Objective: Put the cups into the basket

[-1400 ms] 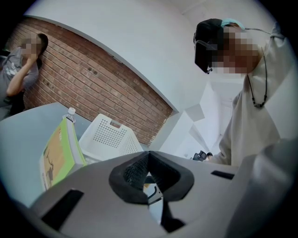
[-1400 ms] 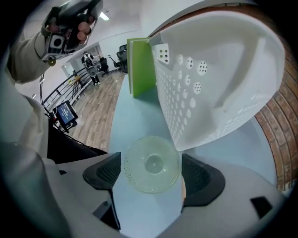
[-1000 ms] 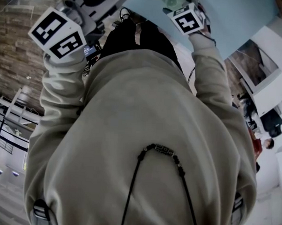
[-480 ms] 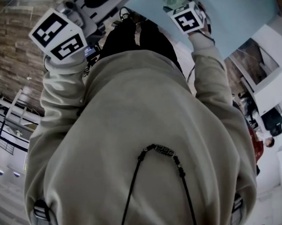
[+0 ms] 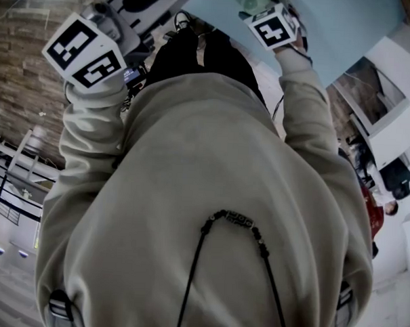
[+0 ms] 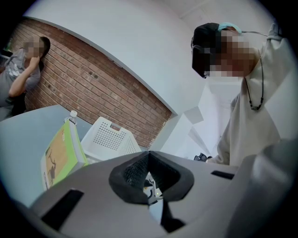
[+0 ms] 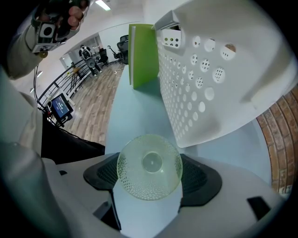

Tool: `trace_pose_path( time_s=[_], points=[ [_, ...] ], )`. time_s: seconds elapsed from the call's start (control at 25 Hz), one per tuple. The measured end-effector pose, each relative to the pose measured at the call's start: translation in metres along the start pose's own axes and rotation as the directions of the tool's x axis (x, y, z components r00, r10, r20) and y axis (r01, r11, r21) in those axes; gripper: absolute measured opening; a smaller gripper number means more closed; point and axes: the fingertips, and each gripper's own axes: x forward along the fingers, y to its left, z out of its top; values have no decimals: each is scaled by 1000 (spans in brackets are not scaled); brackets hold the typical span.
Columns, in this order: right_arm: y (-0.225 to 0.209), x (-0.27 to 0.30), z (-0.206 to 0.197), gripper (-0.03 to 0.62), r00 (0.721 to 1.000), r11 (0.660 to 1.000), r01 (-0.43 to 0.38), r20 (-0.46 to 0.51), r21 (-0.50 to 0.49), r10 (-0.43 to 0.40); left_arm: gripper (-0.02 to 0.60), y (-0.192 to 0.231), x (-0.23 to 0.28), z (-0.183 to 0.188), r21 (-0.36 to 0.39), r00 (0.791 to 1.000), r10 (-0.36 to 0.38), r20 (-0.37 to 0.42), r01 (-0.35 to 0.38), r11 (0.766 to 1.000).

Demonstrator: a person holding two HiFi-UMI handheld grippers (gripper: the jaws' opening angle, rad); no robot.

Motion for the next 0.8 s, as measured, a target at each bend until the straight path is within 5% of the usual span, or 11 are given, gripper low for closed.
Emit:
trace_pose_path(
  time_s=[0.8],
  points=[
    [-7,-50,-15,391,999,999,-25,37,-24,26,-3,-36,32,23,77,1000,-13,3,13,997]
  ],
)
